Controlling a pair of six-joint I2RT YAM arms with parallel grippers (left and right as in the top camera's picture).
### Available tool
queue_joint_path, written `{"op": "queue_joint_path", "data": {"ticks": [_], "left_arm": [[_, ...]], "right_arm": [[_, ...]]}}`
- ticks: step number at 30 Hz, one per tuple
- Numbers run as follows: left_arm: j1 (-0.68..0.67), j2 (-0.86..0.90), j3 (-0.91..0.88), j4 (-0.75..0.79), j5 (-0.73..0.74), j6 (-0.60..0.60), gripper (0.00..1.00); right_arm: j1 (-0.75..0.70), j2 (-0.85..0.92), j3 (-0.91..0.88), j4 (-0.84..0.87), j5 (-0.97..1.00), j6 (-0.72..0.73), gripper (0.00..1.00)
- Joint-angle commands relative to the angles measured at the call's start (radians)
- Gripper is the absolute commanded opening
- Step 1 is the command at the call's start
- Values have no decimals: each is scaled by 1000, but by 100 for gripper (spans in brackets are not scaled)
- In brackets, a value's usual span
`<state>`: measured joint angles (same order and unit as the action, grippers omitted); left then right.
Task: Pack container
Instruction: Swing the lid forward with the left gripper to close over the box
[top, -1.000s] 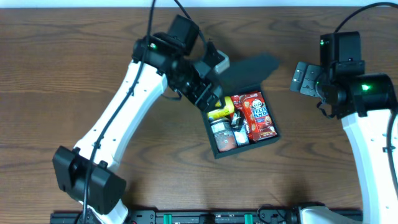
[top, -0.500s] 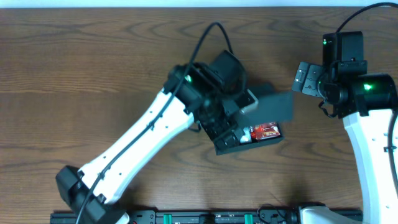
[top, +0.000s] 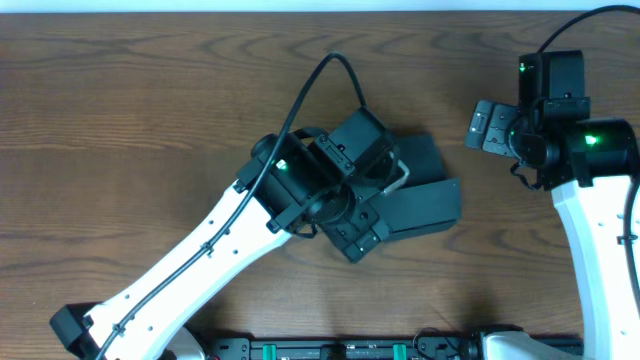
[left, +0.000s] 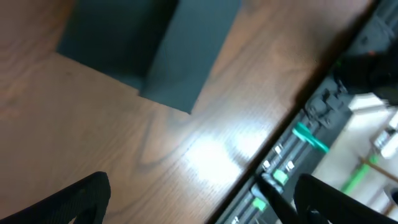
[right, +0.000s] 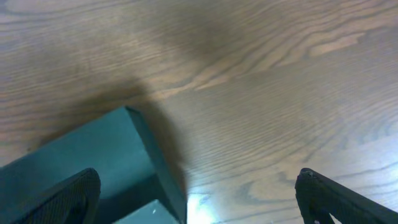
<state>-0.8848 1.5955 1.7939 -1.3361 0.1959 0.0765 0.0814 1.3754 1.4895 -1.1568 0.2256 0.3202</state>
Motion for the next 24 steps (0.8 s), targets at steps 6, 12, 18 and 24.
{"op": "queue_joint_path", "data": {"ticks": [6, 12, 18, 24], "left_arm": [[51, 145, 8, 164, -91, -47, 95], [128, 302, 8, 299, 218, 12, 95], [125, 386, 8, 269, 301, 22, 95], [49, 386, 8, 185, 329, 37, 95]], "right_arm": [[-13, -1, 6, -17, -69, -35, 99], [-13, -1, 6, -25, -69, -38, 99], [-13, -1, 6, -24, -69, -46, 99], [-17, -1, 6, -6, -64, -73, 99]]}}
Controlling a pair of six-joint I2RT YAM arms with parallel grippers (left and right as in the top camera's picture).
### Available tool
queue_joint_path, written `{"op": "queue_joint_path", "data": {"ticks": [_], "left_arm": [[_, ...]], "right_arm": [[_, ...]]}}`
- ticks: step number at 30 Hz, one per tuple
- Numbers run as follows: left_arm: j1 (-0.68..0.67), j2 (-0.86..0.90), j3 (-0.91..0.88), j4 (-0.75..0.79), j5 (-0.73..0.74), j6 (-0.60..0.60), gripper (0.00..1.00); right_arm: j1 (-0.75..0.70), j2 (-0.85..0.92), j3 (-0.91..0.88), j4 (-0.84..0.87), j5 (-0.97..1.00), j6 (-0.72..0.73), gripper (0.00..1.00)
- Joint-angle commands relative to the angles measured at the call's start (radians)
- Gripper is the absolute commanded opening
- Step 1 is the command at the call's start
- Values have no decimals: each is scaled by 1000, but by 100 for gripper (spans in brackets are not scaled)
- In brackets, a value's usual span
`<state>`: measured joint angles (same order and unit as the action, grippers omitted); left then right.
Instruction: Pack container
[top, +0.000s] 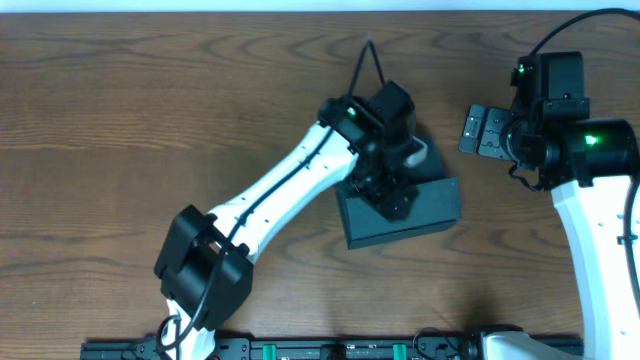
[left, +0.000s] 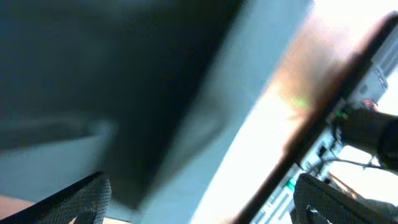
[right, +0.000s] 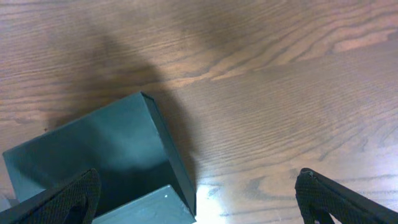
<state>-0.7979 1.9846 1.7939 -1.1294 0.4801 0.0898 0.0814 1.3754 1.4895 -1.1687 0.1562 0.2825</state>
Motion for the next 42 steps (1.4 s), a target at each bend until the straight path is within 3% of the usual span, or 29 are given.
{"op": "queue_joint_path", "data": {"ticks": [1, 11, 16, 20, 25, 32, 38, 42], "left_arm": [[-53, -4, 8, -35, 45, 29, 95], [-233, -48, 8, -144, 25, 20, 95], [-307, -143, 8, -177, -127, -61, 95], [-328, -203, 8, -243, -319, -193, 95], [-289, -223, 1, -384, -550, -333, 95], [-158, -273, -153, -363, -650, -399, 95], [-39, -476, -309, -329, -671, -443, 95], [-29, -687, -474, -238, -708, -509, 95]], "right_arm": [[-21, -1, 6, 7, 5, -37, 99], [-157, -1, 6, 5, -16, -37, 99], [-202, -1, 6, 1, -58, -37, 99], [-201, -1, 6, -11, -142, -62, 99], [-195, -1, -17, -83, -277, -127, 99], [-108, -1, -119, -51, -399, -233, 99], [34, -1, -121, -39, -391, -247, 99], [138, -1, -140, -31, -297, -220, 99]]}}
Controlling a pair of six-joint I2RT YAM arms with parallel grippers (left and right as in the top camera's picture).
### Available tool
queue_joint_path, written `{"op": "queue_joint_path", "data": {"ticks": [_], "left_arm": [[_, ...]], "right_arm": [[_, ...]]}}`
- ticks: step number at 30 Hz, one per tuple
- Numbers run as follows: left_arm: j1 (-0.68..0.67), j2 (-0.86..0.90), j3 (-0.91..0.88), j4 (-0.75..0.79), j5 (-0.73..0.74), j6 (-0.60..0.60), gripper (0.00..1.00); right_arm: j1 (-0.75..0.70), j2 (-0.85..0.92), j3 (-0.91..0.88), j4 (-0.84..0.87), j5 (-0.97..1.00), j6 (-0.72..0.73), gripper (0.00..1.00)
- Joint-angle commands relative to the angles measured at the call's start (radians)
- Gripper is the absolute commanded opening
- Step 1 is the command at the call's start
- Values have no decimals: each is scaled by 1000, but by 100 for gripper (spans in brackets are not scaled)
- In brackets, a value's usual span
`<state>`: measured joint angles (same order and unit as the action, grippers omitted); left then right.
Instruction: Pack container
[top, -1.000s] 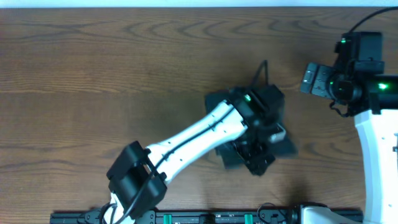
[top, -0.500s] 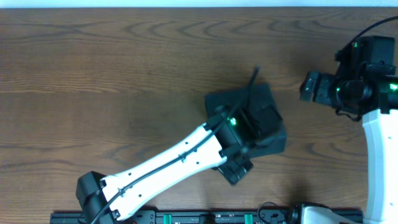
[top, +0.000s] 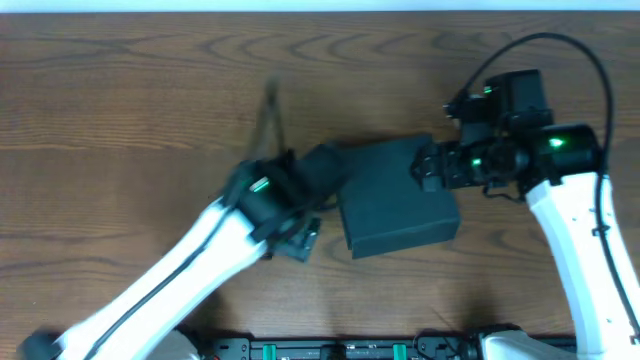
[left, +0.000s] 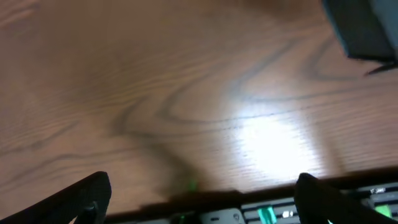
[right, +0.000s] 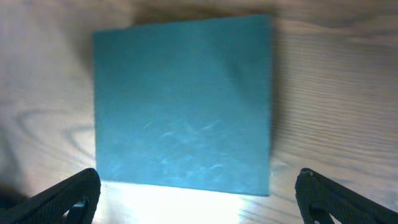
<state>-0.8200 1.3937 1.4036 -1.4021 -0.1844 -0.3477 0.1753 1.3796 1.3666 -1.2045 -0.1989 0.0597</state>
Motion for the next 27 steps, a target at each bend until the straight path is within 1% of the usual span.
{"op": "queue_joint_path", "data": {"ticks": [1, 4, 6, 9, 11, 12, 14, 16, 18, 21, 22, 24, 27], "left_arm": [[-19, -134, -129, 70, -27, -93, 95], [-65, -200, -238, 169, 39, -128, 95], [-110, -211, -298, 250, 84, -132, 95], [-208, -193, -352, 367, 97, -133, 95], [-274, -152, -354, 460, 108, -131, 95], [-286, -140, -354, 484, 110, -130, 95], [-313, -102, -354, 558, 154, -93, 95], [-332, -53, -354, 644, 245, -22, 95], [-344, -8, -354, 686, 307, 18, 95], [-351, 46, -354, 689, 324, 23, 95], [-354, 64, -354, 695, 333, 23, 95], [-365, 84, -354, 713, 327, 21, 95], [-395, 108, -354, 766, 277, -12, 95]], "right_arm": [[56, -5, -27, 8, 74, 16, 99], [75, -5, -79, 29, 76, 38, 99], [75, -5, -134, 61, 63, 44, 99], [75, -5, -227, 143, 20, 44, 99], [75, -5, -288, 211, 8, 56, 99], [75, -5, -305, 232, 8, 57, 99], [75, -5, -340, 278, 8, 60, 99], [75, -3, -369, 317, 8, 60, 99], [75, 0, -391, 346, 12, 60, 99], [75, 9, -411, 369, 28, 66, 99], [75, 19, -416, 375, 63, 85, 99], [75, 39, -416, 380, 106, 105, 99], [75, 92, -416, 395, 115, 111, 99]]}}
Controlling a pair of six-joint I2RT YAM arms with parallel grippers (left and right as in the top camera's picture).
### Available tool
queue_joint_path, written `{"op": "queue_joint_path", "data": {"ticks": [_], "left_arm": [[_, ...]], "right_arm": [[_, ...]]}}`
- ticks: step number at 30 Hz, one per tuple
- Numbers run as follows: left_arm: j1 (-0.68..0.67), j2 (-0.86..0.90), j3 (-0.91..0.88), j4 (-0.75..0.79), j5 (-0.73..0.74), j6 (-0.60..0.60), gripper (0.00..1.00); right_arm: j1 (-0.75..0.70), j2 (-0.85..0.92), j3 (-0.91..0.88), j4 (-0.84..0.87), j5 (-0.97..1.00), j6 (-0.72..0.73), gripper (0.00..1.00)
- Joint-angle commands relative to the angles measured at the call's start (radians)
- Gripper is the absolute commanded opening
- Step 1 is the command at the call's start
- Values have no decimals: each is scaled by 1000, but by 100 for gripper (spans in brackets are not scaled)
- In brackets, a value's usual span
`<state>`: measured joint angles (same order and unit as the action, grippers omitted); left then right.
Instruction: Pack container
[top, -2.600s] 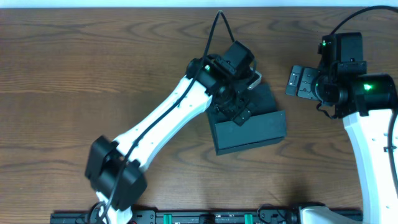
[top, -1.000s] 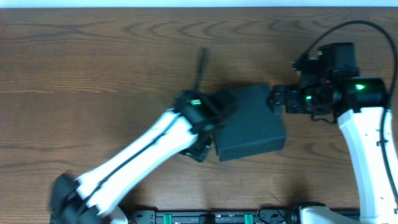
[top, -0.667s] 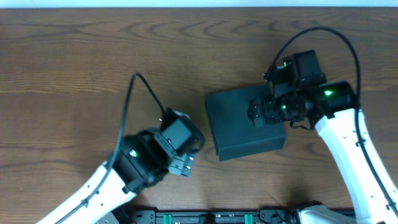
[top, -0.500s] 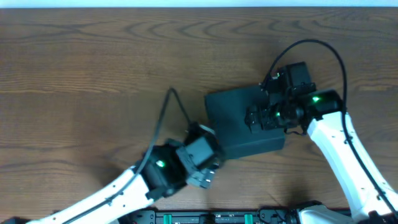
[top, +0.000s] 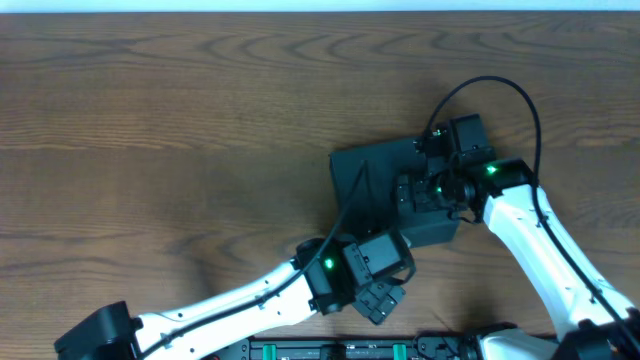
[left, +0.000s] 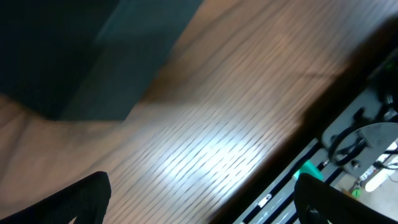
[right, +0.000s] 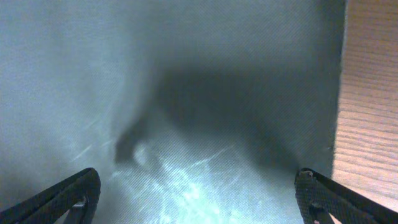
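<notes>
The container is a dark teal box (top: 375, 190) lying on the table with its lid down. Its lid (right: 186, 93) fills the right wrist view, close below my right gripper (right: 199, 202), which stands open over the box's right half (top: 420, 192) with nothing between its fingers. My left gripper (left: 202, 208) is open too, low over bare wood just in front of the box (left: 68, 50), near the table's front edge (top: 378, 292). What the box holds is hidden.
The brown wooden table (top: 150, 130) stretches left and behind the box. The table's front edge and a black rail with green parts (left: 311, 168) lie right beside the left gripper. A cable (top: 490, 95) loops over the right arm.
My right gripper has moved from the box's right edge to over its lid, closer down. My left gripper has moved from left of the box to in front of it.
At first my left gripper was at the box, whose lid stood open beside it, and my right gripper waited to the right. Then the left was over the box. Later the lid lay shut, the left arm was away, and the right gripper came over the lid.
</notes>
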<state>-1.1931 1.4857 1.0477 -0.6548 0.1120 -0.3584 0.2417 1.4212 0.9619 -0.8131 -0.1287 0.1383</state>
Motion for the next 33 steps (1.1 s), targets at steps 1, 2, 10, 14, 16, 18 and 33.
{"op": "queue_joint_path", "data": {"ticks": [1, 2, 10, 14, 16, 18, 33], "left_arm": [[-36, 26, 2, 46, -19, -1, 95], [-48, 33, 2, 67, -18, -1, 95], [-75, 94, 2, 135, -35, 16, 95], [-75, 122, 2, 175, -34, 73, 95], [-75, 131, 2, 196, -25, 75, 95], [-74, 134, 2, 195, -10, 74, 95], [10, 190, -19, 172, 19, 83, 95]], "right_arm": [[8, 80, -11, 11, 58, 55, 99], [8, 114, -11, 21, 71, 76, 99], [8, 247, -11, 97, 69, 101, 99], [8, 245, 5, 102, 68, 101, 99], [8, 245, 8, 98, 56, 101, 99], [8, 245, 8, 92, 30, 101, 99], [8, 245, 42, 74, 19, 101, 99]]}}
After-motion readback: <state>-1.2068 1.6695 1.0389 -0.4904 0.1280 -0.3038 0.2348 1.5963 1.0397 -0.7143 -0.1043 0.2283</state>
